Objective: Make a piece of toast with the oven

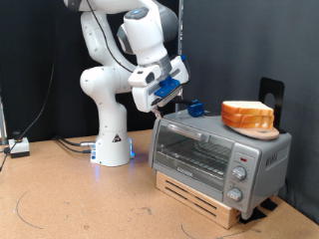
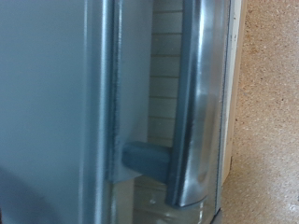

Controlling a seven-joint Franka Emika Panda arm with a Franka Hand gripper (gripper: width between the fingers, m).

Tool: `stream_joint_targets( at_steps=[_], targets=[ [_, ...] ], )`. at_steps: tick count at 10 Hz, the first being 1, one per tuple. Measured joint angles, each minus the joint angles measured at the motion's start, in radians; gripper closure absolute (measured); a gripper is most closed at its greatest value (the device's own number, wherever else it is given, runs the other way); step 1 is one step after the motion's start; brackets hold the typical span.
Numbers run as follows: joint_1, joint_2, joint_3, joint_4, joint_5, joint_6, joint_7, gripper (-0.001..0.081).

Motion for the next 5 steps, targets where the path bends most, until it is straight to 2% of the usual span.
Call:
stream_joint_targets(
  at_steps=[3,5],
  targets=[
    [0.0,0.025,0.002,-0.046,-0.014,0.068,-0.001,0.0002],
    [0.0,0.066,0.009,-0.064,-0.025,0.124,-0.001,0.0002]
  ],
)
